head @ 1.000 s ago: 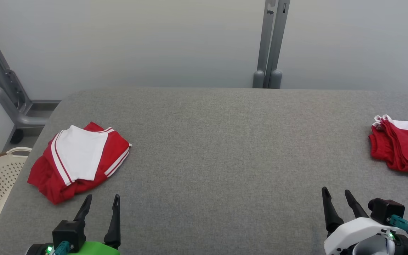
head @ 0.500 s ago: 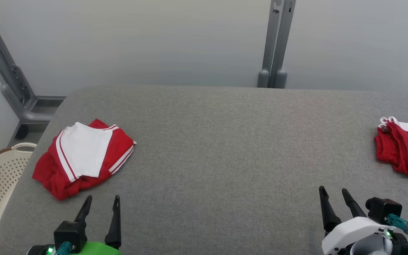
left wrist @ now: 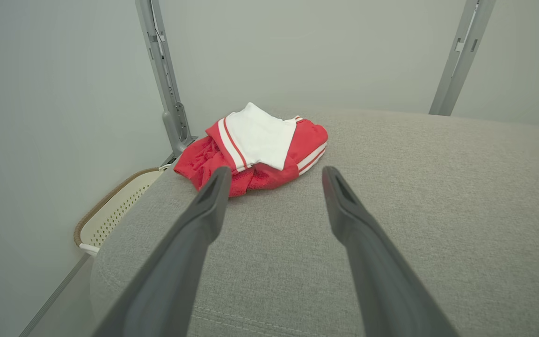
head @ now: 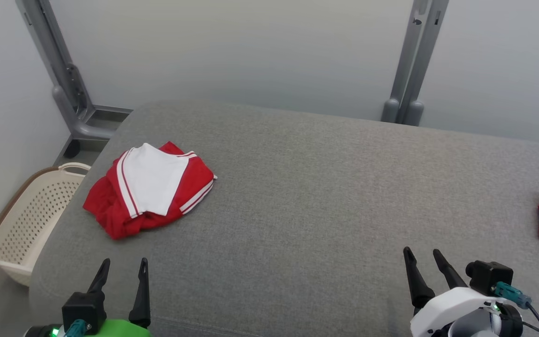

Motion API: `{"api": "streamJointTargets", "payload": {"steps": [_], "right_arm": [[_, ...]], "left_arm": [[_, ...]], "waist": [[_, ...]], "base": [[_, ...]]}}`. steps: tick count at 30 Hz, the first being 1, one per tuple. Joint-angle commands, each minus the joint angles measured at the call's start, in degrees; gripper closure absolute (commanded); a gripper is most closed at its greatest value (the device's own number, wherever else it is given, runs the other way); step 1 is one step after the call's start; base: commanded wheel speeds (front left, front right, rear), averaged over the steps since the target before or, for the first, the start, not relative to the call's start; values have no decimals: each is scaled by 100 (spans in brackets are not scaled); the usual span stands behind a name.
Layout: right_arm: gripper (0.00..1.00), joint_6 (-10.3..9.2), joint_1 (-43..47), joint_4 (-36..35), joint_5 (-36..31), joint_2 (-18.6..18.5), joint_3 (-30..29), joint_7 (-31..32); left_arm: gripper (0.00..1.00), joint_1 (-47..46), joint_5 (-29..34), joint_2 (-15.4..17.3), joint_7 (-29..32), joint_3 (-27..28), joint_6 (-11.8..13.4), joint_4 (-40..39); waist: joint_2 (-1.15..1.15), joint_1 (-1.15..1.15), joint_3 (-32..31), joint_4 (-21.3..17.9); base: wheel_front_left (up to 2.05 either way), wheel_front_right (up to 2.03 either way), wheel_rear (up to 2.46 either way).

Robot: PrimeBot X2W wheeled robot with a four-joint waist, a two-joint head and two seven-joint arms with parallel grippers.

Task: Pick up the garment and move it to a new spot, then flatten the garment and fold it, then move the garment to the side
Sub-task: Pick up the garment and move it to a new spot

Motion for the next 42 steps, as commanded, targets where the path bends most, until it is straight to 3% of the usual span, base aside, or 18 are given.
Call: {"api": "streamJointTargets", "payload": {"steps": [1,14,25,28,33,42], "right_arm": [[0,-8,-79,25,51,-15,71,-35],[0,-8,-384,283,312,-16,584,-204],[0,-8,-356,463,247,-17,598,-322],[0,-8,-331,393,198,-16,571,-259],[0,-8,-415,83,246,-21,697,-43],[0,-5,-673,-1043,-279,-21,630,735]], "left_arm": [[0,92,-30,49,5,30,51,-26],[0,194,-94,195,77,116,169,-188],[0,144,-244,173,276,150,202,-259],[0,-217,-274,143,621,41,128,-174],[0,-997,-455,60,1316,-156,-219,410],[0,-2938,-605,-176,2644,-367,-631,1917]], "waist": [[0,0,0,304],[0,0,-64,1022],[0,0,-32,1156],[0,0,55,1112],[0,0,262,886],[0,0,1235,214]], "base": [[0,0,0],[0,0,0],[0,0,0],[0,0,0],[0,0,0],[0,0,0]]}}
